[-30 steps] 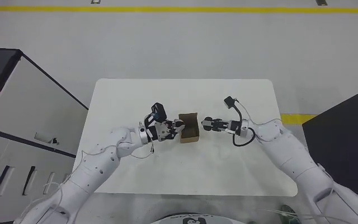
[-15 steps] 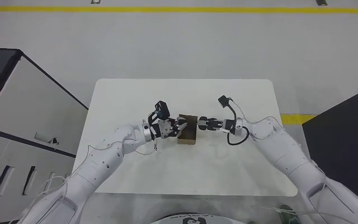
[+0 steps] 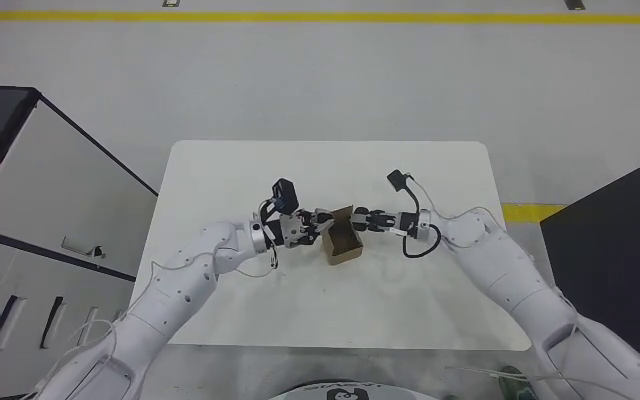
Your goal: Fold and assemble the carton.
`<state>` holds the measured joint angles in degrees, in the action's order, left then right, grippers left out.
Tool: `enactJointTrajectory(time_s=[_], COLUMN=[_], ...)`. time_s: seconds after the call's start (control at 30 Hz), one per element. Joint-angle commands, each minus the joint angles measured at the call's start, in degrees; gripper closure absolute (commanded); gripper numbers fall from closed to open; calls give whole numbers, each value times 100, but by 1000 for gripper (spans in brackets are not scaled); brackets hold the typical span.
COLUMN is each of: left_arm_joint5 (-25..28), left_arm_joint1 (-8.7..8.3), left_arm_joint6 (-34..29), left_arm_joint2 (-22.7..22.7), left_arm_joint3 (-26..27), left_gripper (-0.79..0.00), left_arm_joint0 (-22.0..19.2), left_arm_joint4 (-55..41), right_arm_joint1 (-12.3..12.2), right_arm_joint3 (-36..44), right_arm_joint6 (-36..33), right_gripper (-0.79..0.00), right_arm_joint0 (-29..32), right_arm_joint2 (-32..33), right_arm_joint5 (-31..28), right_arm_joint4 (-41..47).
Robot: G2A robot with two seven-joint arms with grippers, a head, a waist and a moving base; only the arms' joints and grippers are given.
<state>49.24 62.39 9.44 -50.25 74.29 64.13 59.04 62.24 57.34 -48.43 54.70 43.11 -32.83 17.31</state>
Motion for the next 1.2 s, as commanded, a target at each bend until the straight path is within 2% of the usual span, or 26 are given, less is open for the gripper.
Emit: enactJointTrajectory(time_s=[0.0, 0.23, 0.57, 1.17], left_arm_joint5=[-3, 7, 152, 64], left_arm_joint1=[-37, -88, -6, 199], left_arm_joint6=[1, -212, -407, 72], left_arm_joint2=[-110, -261, -88, 129], left_arm_joint3=[67, 37, -150, -466], left_gripper=[0, 0, 0, 0], left_arm_joint0=[87, 277, 221, -67], left_arm_joint4=[80, 123, -64, 54], right_arm_joint1=[4, 0, -53, -167], right_arm_joint3=[1, 64, 240, 599], right_arm_joint6=[0, 0, -266, -193], right_gripper=[0, 0, 0, 0], right_arm_joint0=[20, 120, 278, 667], right_arm_joint2=[24, 124, 317, 770], right_arm_joint5=[-6, -9, -42, -109], right_arm_joint4=[-12, -88, -101, -181])
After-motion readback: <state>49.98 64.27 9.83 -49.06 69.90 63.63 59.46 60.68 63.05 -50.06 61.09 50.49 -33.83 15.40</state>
